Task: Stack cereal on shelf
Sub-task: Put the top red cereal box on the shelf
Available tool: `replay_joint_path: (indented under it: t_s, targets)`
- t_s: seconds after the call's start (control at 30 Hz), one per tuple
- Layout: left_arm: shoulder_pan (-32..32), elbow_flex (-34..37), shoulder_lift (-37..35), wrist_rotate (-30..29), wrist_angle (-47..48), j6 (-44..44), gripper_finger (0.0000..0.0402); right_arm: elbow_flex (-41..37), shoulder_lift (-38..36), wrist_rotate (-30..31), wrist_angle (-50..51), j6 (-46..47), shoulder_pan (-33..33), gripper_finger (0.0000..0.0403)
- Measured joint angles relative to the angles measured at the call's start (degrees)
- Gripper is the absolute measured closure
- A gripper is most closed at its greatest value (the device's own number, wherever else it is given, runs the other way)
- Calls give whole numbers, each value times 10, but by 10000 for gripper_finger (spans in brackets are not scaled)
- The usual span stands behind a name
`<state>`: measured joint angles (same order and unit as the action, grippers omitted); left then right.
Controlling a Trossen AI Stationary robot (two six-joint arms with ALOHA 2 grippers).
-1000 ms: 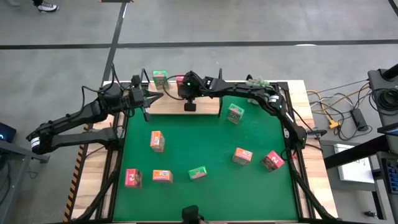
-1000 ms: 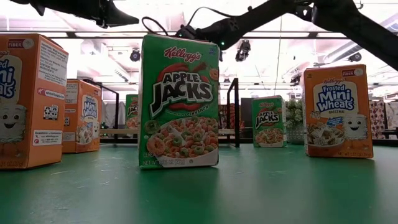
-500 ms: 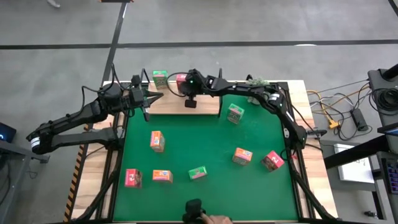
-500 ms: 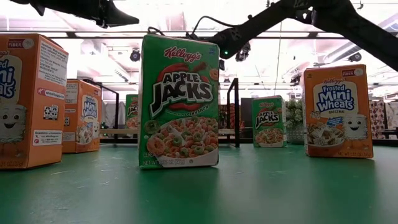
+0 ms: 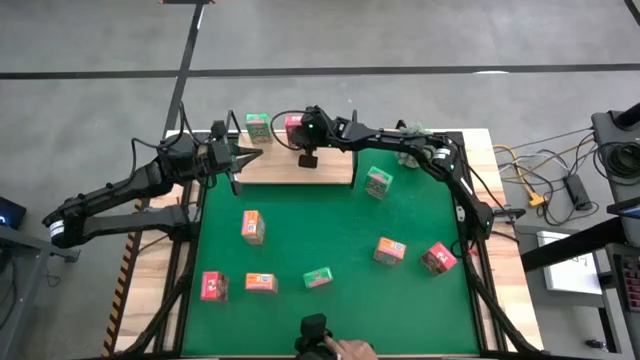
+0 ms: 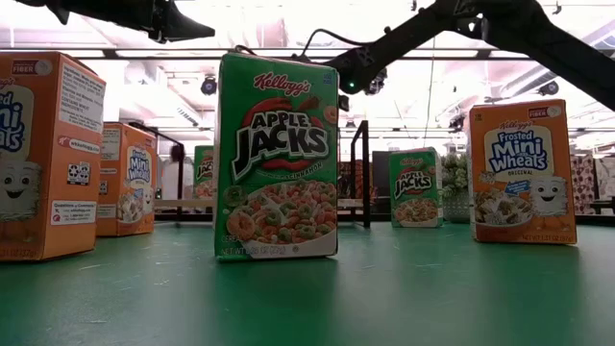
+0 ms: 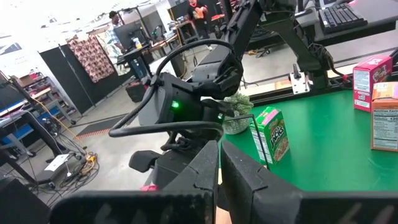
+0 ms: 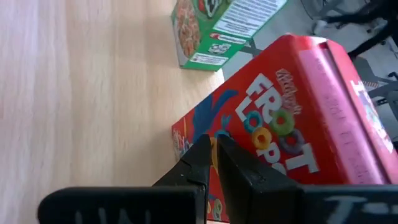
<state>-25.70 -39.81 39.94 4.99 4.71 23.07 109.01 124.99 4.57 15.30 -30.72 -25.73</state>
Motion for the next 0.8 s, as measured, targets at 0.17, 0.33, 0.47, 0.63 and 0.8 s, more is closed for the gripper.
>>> replay_joint_path:
  t_s: [0.17,0.33,0.47,0.63,0.8]
  targets:
    - [0,0,0,0,0,0,400,0,0,0,-2,0,1,385]
    - [0,0,0,0,0,0,400,0,0,0,-3,2,1,385]
    - [0,0,0,0,0,3,400,0,0,0,-11,11,1,385]
    - [0,0,0,0,0,3,400,0,0,0,-15,17,1,385]
    - [0,0,0,0,-4,3,400,0,2,0,-30,18,1,385]
